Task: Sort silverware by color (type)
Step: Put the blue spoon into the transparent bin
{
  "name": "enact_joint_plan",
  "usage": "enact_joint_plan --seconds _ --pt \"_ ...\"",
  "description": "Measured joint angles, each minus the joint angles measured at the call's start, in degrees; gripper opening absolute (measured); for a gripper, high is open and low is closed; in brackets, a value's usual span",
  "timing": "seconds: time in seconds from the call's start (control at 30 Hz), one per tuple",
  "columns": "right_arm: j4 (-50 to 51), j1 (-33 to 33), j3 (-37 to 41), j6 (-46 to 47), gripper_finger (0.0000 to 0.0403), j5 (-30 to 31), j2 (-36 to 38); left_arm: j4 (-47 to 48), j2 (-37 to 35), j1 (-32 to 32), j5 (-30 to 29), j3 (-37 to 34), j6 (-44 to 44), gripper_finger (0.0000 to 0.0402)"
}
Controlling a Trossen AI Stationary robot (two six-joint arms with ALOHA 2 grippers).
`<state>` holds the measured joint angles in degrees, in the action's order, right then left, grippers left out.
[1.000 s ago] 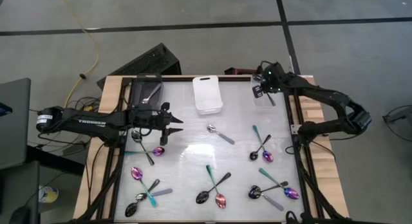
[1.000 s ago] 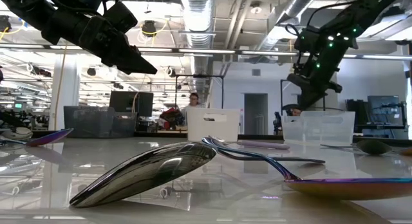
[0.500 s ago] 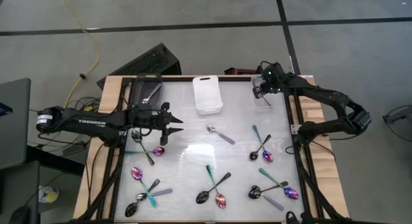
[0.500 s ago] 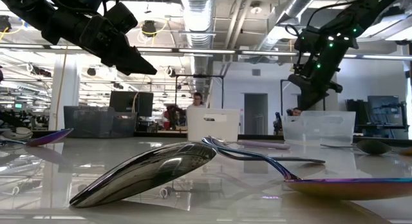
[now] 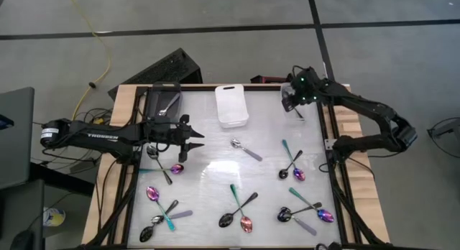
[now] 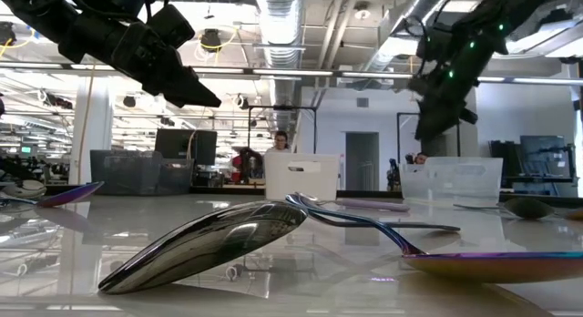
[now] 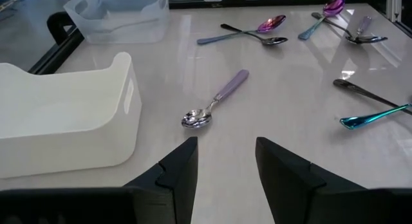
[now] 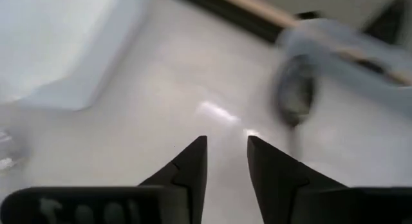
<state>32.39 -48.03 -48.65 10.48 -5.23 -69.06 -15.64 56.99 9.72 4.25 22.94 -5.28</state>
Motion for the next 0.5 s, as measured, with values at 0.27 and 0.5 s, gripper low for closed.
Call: enact_joint_plan --seconds 0.27,0.5 --pt "1.4 20.7 0.1 8.9 0.0128 -3.9 1.9 0.2 0.0 0.0 0.5 0.0 -1.4 0.0142" --pt "1.3 41.5 0.1 16.2 0.0123 4.1 -2.7 0.3 0.0 0.0 0.5 0.0 -4.0 0.0142"
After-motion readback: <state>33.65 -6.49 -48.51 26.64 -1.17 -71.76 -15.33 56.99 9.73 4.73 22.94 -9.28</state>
